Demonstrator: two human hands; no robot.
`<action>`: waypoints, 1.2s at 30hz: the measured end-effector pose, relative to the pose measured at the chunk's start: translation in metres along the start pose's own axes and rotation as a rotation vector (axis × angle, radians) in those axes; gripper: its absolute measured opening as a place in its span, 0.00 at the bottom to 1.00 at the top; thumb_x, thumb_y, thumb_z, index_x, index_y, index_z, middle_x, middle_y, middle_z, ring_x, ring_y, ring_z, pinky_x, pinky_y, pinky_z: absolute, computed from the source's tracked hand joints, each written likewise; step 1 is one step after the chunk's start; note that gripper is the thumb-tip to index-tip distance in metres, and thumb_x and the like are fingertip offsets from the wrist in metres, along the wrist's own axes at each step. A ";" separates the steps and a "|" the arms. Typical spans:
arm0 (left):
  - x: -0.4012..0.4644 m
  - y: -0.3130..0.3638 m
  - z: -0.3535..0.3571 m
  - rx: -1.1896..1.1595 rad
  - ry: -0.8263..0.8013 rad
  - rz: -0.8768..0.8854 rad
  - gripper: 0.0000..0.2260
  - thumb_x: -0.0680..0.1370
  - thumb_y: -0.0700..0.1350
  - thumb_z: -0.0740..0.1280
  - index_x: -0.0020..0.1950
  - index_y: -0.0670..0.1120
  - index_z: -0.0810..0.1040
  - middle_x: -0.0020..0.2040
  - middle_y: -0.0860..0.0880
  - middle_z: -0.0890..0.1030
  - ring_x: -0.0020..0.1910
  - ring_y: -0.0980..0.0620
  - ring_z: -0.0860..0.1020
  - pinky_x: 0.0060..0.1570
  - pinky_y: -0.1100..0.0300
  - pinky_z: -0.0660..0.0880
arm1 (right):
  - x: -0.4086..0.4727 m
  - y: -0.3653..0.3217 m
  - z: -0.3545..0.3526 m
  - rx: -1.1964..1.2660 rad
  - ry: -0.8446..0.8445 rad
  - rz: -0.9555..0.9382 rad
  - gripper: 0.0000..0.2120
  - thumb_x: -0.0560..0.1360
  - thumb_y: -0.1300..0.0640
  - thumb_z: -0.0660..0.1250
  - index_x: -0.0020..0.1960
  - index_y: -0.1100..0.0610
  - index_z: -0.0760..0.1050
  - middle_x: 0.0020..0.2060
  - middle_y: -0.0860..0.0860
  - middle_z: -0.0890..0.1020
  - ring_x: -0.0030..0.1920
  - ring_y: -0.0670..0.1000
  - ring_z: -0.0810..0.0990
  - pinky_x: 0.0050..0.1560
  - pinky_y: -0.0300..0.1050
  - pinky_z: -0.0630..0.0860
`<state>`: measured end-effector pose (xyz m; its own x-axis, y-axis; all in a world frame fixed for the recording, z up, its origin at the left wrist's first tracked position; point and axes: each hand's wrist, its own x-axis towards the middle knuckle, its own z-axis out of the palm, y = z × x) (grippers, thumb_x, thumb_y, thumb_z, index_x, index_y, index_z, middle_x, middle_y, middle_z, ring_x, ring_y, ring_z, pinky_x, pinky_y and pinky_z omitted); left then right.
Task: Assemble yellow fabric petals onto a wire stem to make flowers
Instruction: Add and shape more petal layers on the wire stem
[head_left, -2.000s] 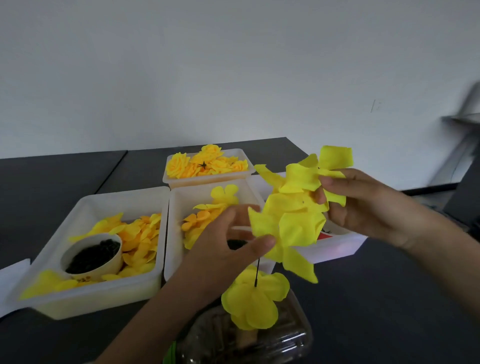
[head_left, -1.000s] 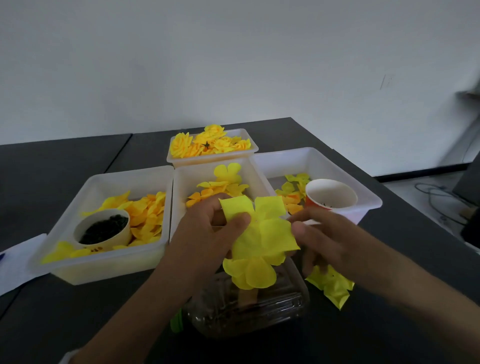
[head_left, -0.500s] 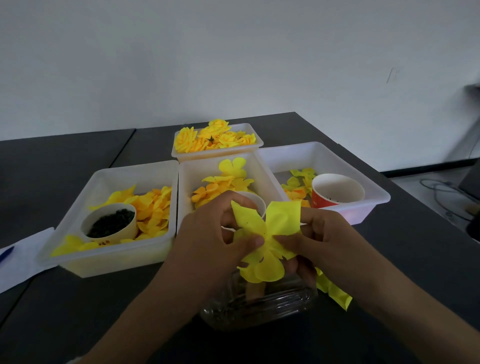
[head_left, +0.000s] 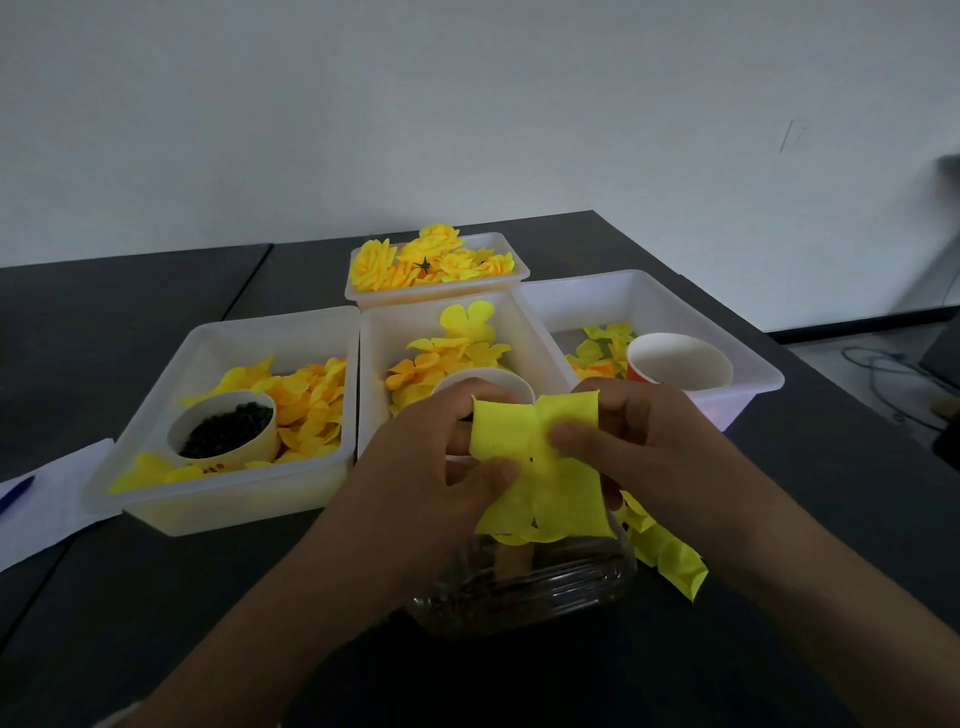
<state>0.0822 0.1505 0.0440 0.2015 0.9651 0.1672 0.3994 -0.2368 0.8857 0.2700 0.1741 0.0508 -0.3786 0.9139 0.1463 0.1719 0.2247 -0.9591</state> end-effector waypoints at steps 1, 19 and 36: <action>0.000 0.000 -0.001 -0.009 -0.009 0.003 0.16 0.77 0.38 0.68 0.61 0.53 0.76 0.54 0.52 0.83 0.54 0.51 0.82 0.52 0.51 0.80 | 0.001 0.000 0.000 -0.002 0.012 0.008 0.07 0.77 0.64 0.65 0.41 0.59 0.78 0.25 0.45 0.78 0.25 0.41 0.75 0.28 0.32 0.71; -0.002 -0.006 -0.002 -0.113 0.052 -0.035 0.18 0.75 0.35 0.69 0.57 0.57 0.72 0.46 0.54 0.85 0.44 0.54 0.84 0.42 0.61 0.82 | 0.007 0.012 -0.003 0.037 0.072 0.120 0.09 0.77 0.56 0.66 0.48 0.63 0.80 0.39 0.62 0.81 0.33 0.50 0.77 0.31 0.39 0.73; -0.004 -0.010 -0.003 -0.026 0.169 -0.011 0.17 0.76 0.39 0.68 0.58 0.58 0.71 0.48 0.55 0.85 0.43 0.59 0.84 0.40 0.64 0.81 | 0.010 0.020 0.013 0.238 0.068 0.083 0.16 0.81 0.51 0.55 0.46 0.56 0.79 0.39 0.62 0.82 0.40 0.64 0.80 0.44 0.60 0.80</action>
<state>0.0743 0.1497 0.0356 0.0430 0.9731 0.2262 0.3766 -0.2255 0.8985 0.2583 0.1836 0.0297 -0.3091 0.9482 0.0734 -0.0221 0.0700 -0.9973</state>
